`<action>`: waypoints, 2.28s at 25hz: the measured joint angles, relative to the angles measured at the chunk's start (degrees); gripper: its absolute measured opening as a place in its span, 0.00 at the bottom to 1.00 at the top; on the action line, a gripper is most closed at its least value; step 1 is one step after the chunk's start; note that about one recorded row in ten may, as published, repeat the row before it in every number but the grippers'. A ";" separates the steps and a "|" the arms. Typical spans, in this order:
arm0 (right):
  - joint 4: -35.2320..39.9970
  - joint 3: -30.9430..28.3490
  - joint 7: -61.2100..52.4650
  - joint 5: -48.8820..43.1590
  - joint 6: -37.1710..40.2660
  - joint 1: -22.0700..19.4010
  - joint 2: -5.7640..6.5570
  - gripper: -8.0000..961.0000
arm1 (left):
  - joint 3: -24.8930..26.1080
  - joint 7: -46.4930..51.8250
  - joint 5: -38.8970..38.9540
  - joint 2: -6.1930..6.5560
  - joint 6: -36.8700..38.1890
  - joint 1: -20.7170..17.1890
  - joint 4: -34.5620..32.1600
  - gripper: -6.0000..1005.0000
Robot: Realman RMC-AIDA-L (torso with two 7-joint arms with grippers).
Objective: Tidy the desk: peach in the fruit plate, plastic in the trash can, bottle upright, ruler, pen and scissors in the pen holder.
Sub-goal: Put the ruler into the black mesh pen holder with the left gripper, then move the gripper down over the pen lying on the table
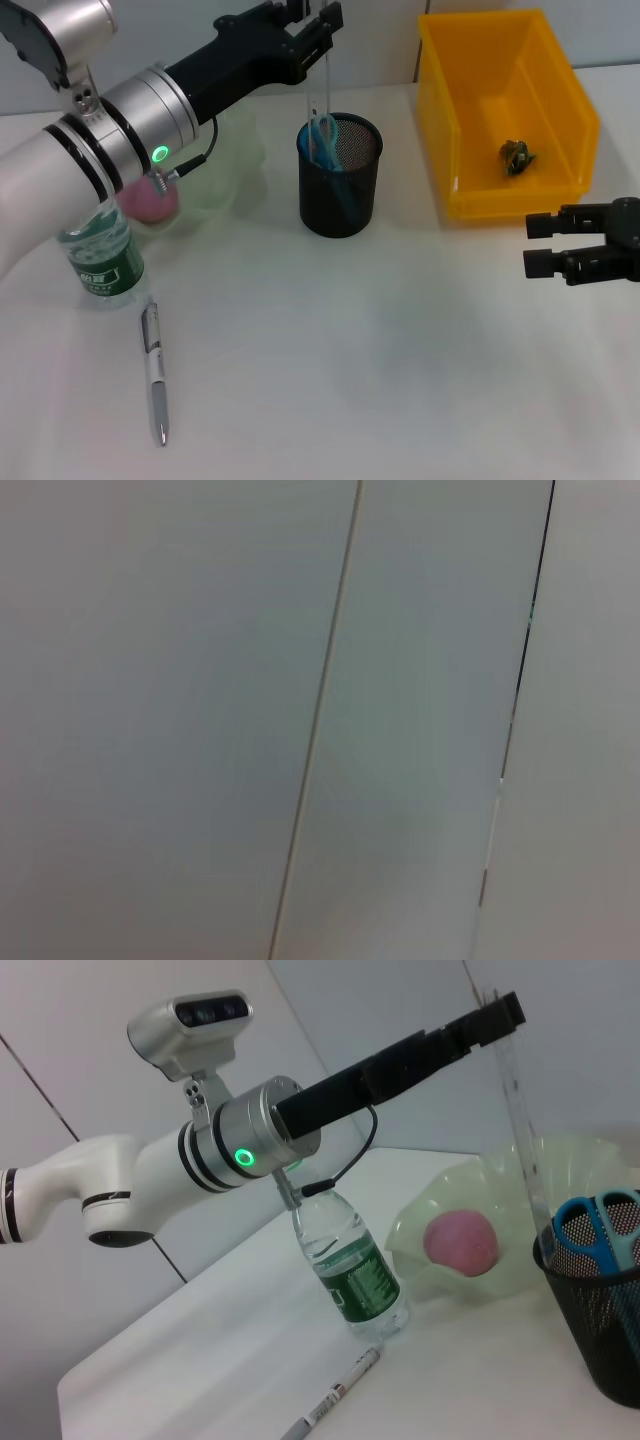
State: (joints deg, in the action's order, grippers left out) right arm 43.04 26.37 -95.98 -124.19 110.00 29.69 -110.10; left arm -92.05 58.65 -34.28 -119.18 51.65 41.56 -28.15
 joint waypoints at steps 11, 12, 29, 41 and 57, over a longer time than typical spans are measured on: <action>-1.19 0.53 0.00 0.00 -0.64 1.02 -0.03 0.87 | -0.51 -0.05 0.36 0.00 0.00 -0.11 0.04 0.50; -1.26 0.53 0.00 0.00 -0.65 1.06 -0.03 0.87 | -0.67 -0.02 0.14 0.00 0.08 -0.10 0.03 0.50; -1.30 0.52 0.00 0.01 -0.67 1.25 -0.01 0.87 | -3.29 4.58 -1.61 0.35 0.60 -0.70 -2.80 0.73; -1.12 0.52 0.03 0.01 -0.67 1.25 0.16 0.87 | -1.00 37.32 -36.14 1.63 0.54 -8.08 -26.26 0.75; -0.05 0.53 0.75 0.01 -1.35 1.03 0.40 0.87 | 8.52 102.09 -90.79 1.09 31.75 -12.94 -58.59 0.74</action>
State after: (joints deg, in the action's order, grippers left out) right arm 42.99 26.89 -95.22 -124.18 108.65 30.71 -109.70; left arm -83.52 160.74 -125.08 -118.08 83.39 28.62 -86.74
